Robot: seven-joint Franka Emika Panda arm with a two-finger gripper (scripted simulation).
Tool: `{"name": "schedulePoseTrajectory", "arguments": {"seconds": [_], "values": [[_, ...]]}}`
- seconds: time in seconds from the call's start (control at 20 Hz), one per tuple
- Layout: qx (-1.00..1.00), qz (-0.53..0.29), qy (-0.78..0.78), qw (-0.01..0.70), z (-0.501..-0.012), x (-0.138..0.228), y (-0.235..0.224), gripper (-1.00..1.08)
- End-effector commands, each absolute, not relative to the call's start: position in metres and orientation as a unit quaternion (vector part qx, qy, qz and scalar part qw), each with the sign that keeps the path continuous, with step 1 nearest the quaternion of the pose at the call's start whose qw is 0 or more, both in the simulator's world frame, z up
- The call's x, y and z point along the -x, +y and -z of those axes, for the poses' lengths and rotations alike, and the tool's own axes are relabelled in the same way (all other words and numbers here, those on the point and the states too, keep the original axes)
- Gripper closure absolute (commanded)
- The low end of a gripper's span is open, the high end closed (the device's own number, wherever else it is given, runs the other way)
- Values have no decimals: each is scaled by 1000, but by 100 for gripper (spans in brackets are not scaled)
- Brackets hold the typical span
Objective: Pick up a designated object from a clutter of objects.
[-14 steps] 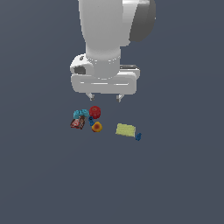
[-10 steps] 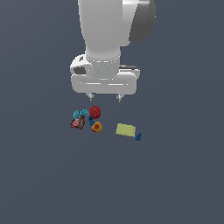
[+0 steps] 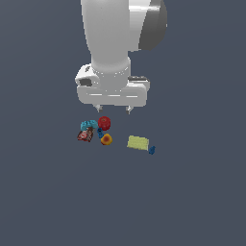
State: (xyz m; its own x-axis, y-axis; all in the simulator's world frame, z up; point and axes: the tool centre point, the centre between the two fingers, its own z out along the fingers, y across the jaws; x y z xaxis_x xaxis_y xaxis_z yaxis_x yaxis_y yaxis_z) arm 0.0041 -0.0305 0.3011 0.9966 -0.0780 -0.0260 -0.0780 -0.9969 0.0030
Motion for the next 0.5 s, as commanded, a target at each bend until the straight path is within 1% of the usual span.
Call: {"name": "schedulePoseTrajectory", "arguments": {"seconds": [0.0, 0.45], "values": [[-999, 13, -39, 1, -300, -4, -31, -92], [-999, 11, -36, -1, -270, 6, -43, -92]]}}
